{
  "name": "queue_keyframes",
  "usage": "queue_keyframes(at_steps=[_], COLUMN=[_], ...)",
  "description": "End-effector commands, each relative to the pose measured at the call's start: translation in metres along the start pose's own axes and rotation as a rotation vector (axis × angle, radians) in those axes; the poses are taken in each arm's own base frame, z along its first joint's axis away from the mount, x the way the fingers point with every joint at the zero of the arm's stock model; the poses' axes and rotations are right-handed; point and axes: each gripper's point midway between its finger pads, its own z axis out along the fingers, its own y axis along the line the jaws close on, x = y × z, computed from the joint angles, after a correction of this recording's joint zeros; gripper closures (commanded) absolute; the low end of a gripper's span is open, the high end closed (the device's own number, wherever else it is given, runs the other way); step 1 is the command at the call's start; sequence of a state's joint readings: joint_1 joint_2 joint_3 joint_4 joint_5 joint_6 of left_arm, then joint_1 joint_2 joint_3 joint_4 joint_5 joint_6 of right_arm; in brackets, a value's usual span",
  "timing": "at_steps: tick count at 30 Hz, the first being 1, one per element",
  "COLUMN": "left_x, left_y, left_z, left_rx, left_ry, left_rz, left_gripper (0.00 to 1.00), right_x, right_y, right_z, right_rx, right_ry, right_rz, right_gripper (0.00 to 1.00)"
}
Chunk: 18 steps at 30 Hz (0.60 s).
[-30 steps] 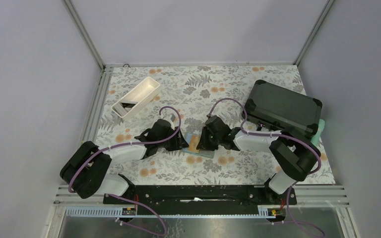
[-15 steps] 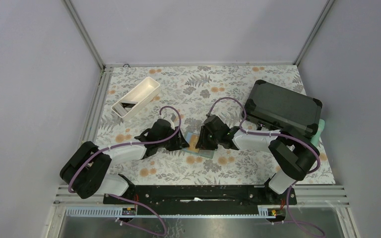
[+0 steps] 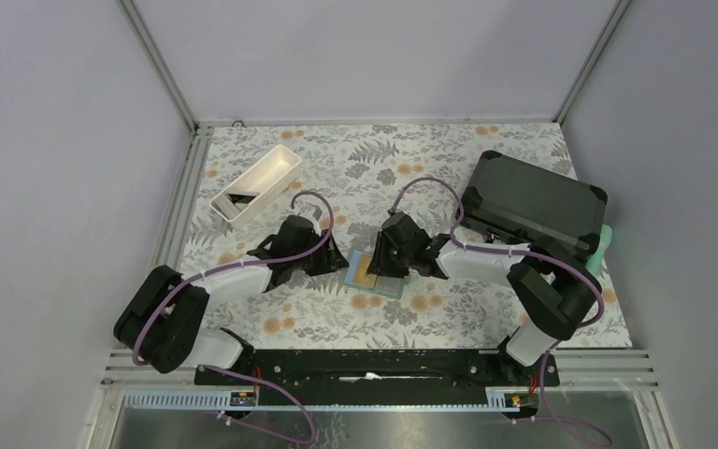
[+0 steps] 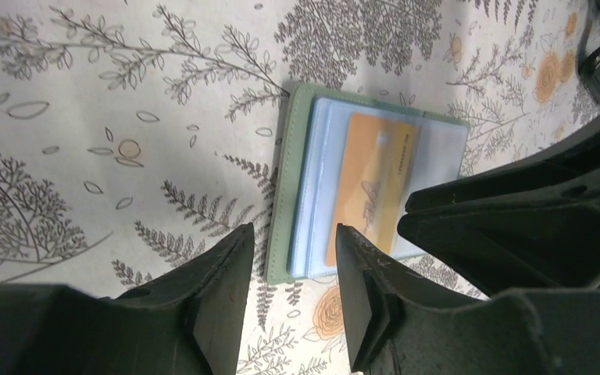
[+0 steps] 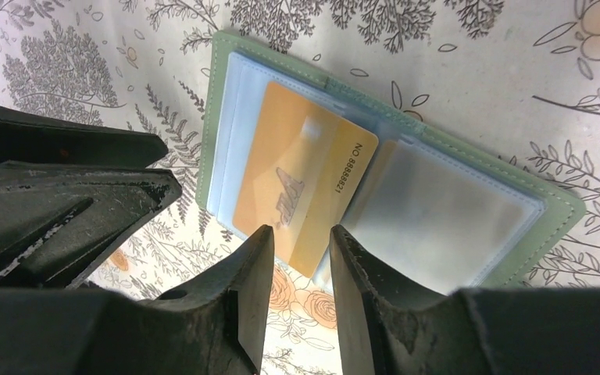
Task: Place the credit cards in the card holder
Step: Insert the credit card into the card holder.
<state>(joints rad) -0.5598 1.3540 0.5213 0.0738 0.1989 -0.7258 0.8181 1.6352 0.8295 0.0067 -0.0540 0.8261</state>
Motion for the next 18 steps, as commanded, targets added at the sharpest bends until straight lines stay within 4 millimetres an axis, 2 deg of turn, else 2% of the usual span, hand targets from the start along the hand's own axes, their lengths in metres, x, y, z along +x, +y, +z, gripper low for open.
queue_keyframes(at_steps=[1, 10, 18], left_x=[-0.024, -0.017, -0.011], left_y=[-0.013, -0.01, -0.011], left_z=[0.006, 0.018, 0.025], left_rx=[0.038, 0.047, 0.072], left_ry=[-0.04, -0.004, 0.016], left_rz=[0.035, 0.027, 0.012], left_gripper=[0.54, 0.51, 0.53], right_x=[-0.006, -0.005, -0.006], right_y=[-0.003, -0.014, -0.014], right_z=[0.001, 0.006, 0.012], right_rx=[0.052, 0.097, 0.106], right_ry=[-0.016, -0.021, -0.019], right_rz=[-0.015, -0.014, -0.014], right_gripper=[0.6, 0.59, 0.59])
